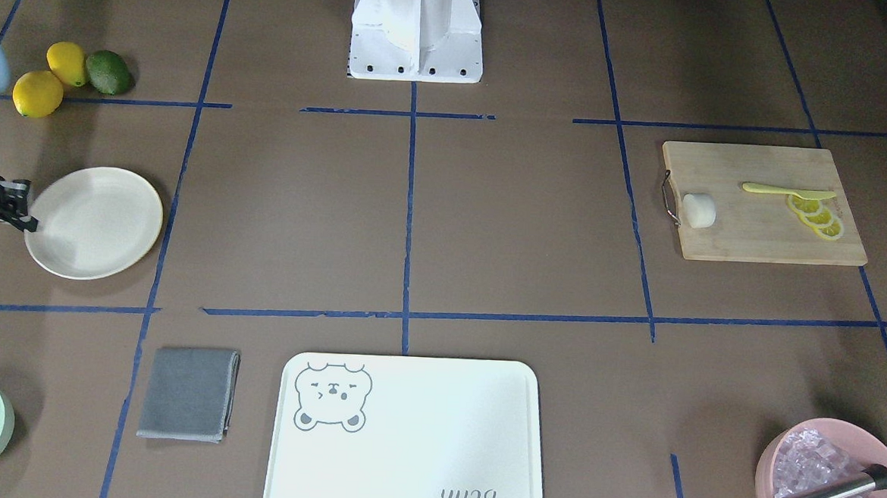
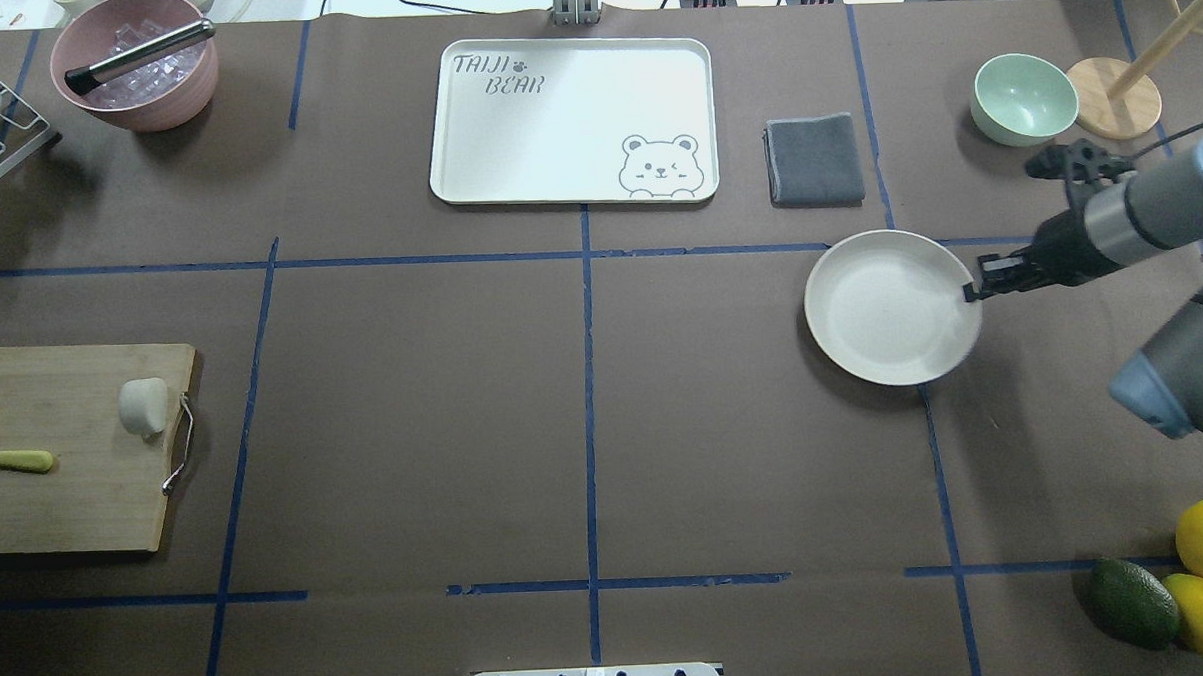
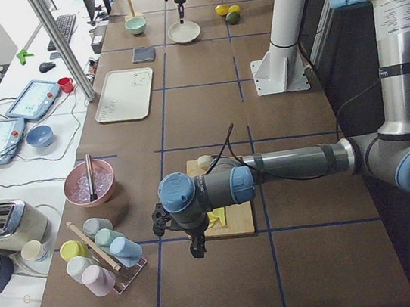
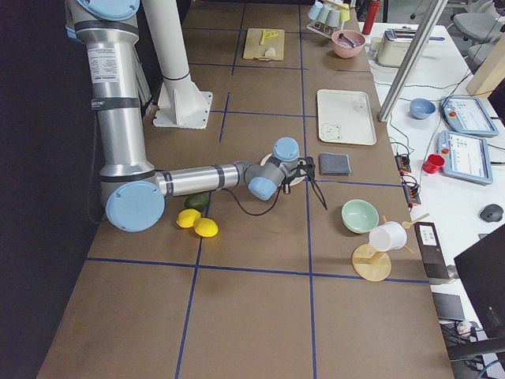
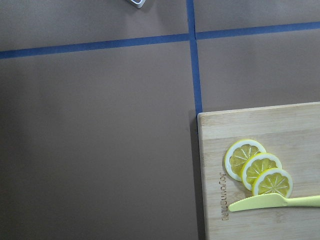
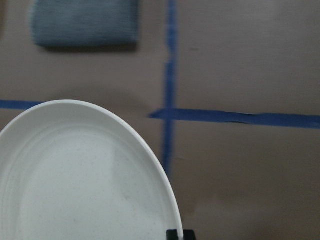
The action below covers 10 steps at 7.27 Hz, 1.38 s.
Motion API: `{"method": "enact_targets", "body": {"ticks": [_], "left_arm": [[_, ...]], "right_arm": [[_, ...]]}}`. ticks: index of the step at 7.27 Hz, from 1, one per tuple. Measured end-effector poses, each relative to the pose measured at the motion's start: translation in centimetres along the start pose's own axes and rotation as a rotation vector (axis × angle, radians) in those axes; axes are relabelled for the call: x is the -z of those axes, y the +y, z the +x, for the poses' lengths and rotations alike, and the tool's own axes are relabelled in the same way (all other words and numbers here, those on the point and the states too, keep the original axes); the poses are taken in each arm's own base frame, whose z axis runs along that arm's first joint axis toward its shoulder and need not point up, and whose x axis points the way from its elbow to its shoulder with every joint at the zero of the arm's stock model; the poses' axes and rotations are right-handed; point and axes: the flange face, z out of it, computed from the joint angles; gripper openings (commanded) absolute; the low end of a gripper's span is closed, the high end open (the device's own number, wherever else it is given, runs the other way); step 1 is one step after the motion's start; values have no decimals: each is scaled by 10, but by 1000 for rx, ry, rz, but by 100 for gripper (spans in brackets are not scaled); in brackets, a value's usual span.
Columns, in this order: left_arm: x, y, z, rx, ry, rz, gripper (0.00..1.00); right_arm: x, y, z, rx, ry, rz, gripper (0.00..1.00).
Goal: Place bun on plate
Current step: 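Push the white plate with the right gripper toward the table center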
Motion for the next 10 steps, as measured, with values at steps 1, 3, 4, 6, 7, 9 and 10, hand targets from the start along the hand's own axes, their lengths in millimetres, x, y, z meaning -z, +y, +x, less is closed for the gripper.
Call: {"method": "enact_targets", "body": {"ticks": [1, 3, 4, 6, 7, 9, 10], "left_arm": [[0, 0, 1, -1, 0, 0, 100], [0, 0, 1, -2, 1, 0, 100], [0, 0, 1, -1, 1, -2, 100], [-1, 0, 1, -1, 2, -3, 100], [-1, 0, 1, -1, 2, -5, 100], [-3, -1, 2, -5, 2, -9, 100], [-4, -1, 3, -7, 2, -11, 100]], "right_arm": [[-23, -1, -72, -25, -52, -5, 3], [-65, 24, -186, -50, -106, 15, 3], [-79, 39, -225, -60, -127, 26, 3], [-96, 62, -265, -64, -142, 49, 7], [-101, 69, -270, -62, -141, 58, 49], [-106, 73, -272, -67, -122, 56, 100], [-107, 73, -274, -75, -98, 52, 100]]}}
